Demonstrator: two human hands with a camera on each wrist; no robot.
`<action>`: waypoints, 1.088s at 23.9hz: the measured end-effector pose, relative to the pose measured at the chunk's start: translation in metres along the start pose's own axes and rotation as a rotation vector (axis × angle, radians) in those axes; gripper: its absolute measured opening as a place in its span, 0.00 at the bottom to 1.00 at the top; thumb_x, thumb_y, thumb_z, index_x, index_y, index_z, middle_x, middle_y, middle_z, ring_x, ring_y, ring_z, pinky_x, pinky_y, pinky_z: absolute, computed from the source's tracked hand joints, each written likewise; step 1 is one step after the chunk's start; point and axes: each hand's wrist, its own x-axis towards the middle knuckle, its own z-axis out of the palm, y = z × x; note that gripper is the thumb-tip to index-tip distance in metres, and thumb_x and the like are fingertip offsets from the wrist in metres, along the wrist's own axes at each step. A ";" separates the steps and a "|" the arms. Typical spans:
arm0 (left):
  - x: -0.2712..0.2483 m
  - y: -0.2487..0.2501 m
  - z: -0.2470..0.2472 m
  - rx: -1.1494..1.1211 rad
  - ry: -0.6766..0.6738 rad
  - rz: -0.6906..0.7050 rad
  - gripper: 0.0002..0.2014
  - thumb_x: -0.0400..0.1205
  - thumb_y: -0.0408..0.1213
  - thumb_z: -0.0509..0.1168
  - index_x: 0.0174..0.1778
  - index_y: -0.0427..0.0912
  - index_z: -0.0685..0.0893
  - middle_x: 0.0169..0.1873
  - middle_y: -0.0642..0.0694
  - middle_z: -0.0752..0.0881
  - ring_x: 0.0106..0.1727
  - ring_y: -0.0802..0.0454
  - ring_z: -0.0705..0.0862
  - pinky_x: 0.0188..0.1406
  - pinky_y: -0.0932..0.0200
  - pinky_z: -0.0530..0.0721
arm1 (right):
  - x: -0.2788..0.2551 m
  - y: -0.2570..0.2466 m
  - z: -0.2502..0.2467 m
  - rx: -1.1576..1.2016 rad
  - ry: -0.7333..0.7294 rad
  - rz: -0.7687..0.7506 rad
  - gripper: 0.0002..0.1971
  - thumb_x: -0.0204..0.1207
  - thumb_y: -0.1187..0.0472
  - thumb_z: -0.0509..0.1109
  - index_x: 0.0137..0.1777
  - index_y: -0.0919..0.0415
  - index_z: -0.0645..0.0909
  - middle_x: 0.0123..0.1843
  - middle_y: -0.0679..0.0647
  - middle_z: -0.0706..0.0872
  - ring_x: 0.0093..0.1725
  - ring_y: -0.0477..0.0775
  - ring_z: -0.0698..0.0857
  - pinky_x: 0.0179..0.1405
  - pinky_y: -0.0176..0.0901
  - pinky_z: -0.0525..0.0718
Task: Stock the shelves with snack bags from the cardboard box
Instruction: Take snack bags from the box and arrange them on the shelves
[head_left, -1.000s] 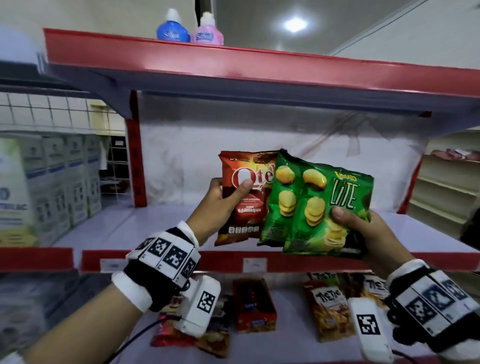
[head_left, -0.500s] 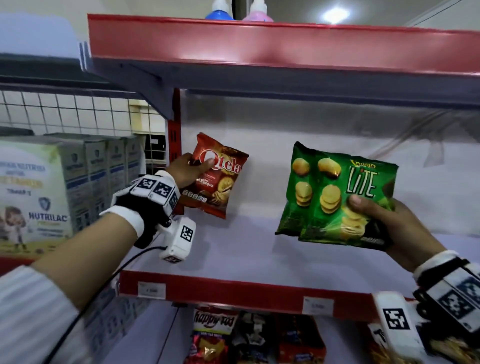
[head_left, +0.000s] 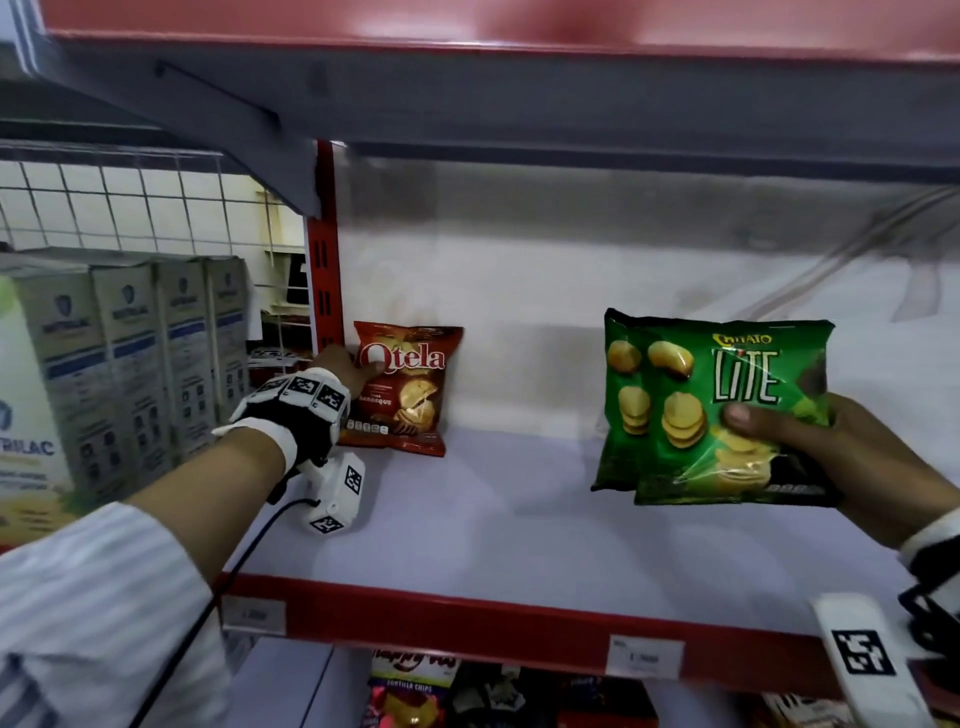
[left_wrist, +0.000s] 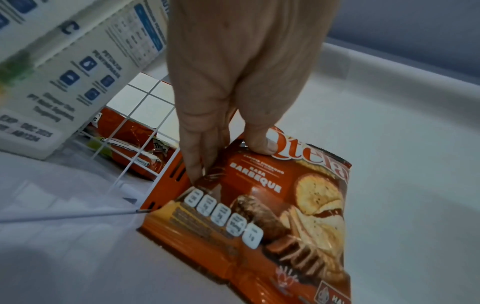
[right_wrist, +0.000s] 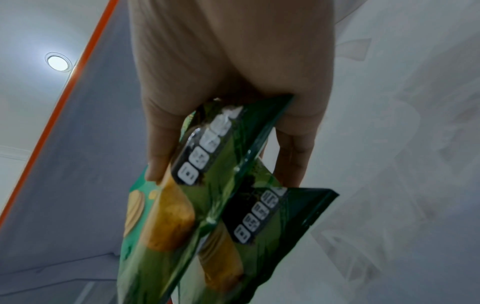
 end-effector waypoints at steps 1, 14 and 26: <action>0.001 -0.001 0.001 -0.010 0.005 0.001 0.25 0.82 0.47 0.66 0.67 0.31 0.79 0.63 0.30 0.83 0.63 0.33 0.81 0.56 0.53 0.75 | 0.001 0.001 -0.003 -0.004 0.007 0.008 0.18 0.61 0.57 0.76 0.53 0.59 0.89 0.53 0.60 0.91 0.49 0.61 0.91 0.38 0.42 0.88; -0.108 0.139 -0.027 -0.359 -0.619 0.290 0.27 0.84 0.59 0.50 0.69 0.43 0.73 0.56 0.43 0.83 0.54 0.47 0.83 0.51 0.56 0.83 | 0.010 -0.011 0.019 0.093 -0.057 -0.008 0.24 0.58 0.53 0.77 0.56 0.60 0.87 0.53 0.59 0.91 0.51 0.60 0.91 0.40 0.43 0.88; -0.067 0.169 0.061 -0.519 -0.477 0.278 0.17 0.78 0.43 0.71 0.61 0.44 0.79 0.61 0.39 0.85 0.55 0.43 0.87 0.53 0.46 0.88 | 0.068 -0.012 -0.012 0.035 0.203 0.115 0.18 0.70 0.59 0.73 0.59 0.67 0.84 0.46 0.59 0.91 0.42 0.59 0.89 0.53 0.51 0.86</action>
